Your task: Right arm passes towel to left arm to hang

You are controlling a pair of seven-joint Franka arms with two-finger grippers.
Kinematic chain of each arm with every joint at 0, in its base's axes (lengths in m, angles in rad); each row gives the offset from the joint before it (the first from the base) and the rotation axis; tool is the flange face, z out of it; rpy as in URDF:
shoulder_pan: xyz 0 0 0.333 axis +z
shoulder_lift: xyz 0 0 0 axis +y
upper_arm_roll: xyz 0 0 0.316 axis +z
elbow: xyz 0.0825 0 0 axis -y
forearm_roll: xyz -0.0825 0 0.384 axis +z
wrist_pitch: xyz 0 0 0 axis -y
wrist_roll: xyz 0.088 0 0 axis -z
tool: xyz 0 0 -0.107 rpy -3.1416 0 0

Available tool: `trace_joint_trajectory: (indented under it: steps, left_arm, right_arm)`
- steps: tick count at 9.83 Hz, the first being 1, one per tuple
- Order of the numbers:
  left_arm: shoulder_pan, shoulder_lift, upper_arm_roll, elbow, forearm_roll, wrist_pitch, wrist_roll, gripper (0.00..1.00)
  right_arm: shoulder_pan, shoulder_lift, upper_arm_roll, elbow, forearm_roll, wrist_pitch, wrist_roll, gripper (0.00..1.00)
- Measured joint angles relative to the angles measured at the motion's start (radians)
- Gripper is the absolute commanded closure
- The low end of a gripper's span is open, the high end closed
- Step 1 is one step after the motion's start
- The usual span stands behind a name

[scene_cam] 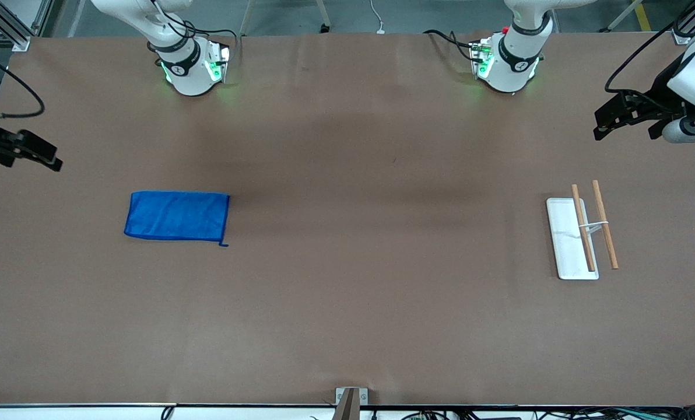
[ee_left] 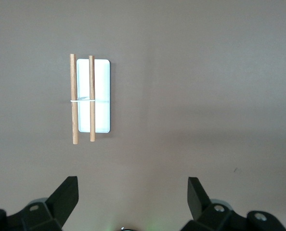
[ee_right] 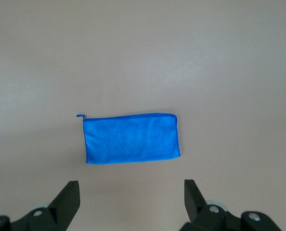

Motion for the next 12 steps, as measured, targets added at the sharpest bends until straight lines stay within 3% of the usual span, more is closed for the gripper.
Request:
trace_joint_trajectory:
  steps: [4,6,9,12]
  left_arm:
    - [0.000,0.001,0.000,0.001,0.000,0.000,0.001,0.00]
    - [-0.004,0.001,-0.001,0.001,0.000,0.000,0.001,0.00]
    - [-0.014,0.002,-0.009,0.001,0.000,0.000,0.001,0.00]
    - [-0.014,0.002,-0.009,0.001,0.000,0.000,0.001,0.00]
  right_arm:
    - [0.030,0.030,0.001,-0.310,0.000,0.363,-0.001,0.04]
    - [0.053,0.100,0.001,-0.430,0.000,0.543,-0.001,0.04]
    - [0.090,0.274,0.002,-0.533,0.000,0.788,-0.001,0.05]
    - [0.091,0.379,-0.001,-0.564,0.000,0.882,-0.008,0.05]
